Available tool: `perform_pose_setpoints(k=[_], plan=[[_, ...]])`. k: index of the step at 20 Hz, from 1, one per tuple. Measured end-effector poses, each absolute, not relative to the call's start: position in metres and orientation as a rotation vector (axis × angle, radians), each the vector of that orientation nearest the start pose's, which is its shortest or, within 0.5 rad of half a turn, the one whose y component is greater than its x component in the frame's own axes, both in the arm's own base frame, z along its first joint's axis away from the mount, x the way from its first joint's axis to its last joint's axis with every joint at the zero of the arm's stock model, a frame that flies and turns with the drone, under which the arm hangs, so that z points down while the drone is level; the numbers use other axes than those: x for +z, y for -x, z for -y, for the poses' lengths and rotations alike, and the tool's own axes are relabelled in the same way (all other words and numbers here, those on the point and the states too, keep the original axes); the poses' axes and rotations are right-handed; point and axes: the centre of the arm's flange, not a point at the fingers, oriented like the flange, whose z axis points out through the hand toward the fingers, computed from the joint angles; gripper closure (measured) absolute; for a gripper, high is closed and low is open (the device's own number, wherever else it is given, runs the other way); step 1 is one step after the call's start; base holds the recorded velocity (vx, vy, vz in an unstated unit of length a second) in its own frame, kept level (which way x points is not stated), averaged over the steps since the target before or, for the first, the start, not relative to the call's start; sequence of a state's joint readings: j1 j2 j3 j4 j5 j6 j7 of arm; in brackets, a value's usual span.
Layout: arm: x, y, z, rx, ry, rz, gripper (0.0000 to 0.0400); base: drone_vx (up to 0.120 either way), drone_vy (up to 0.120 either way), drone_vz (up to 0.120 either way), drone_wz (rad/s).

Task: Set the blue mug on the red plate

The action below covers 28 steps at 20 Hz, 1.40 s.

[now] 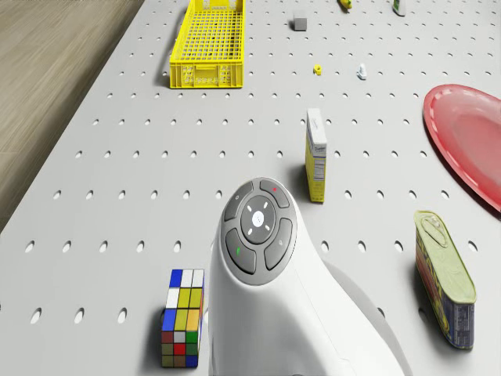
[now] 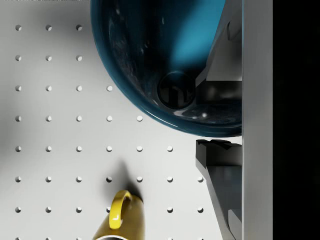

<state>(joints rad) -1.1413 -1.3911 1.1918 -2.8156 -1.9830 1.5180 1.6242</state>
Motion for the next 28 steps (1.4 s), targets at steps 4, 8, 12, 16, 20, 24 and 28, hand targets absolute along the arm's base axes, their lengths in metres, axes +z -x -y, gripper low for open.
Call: perform_pose_setpoints(k=[4, 8, 12, 16, 20, 24, 28], plan=[[0.5390, -0.3148, -0.0080, 0.785, -0.001, 0.002, 0.0300, 0.120, -0.120, 0.120, 0.000], [0.5388, -0.3148, -0.0080, 0.785, -0.001, 0.002, 0.0300, 0.120, -0.120, 0.020, 0.000], [0.5388, -0.3148, -0.0080, 0.785, -0.001, 0.002, 0.0300, 0.120, -0.120, 0.000, 0.000], [0.5388, -0.3148, -0.0080, 0.785, -0.001, 0.002, 0.0300, 0.120, -0.120, 0.040, 0.000], [0.5387, -0.3148, -0.0080, 0.785, -0.001, 0.002, 0.0300, 0.120, -0.120, 0.110, 0.000], [0.5387, -0.3148, -0.0080, 0.785, -0.001, 0.002, 0.0300, 0.000, -0.120, 0.000, 0.000], [0.5387, -0.3148, -0.0080, 0.785, -0.001, 0.002, 0.0300, 0.000, -0.120, 0.000, 0.000]])
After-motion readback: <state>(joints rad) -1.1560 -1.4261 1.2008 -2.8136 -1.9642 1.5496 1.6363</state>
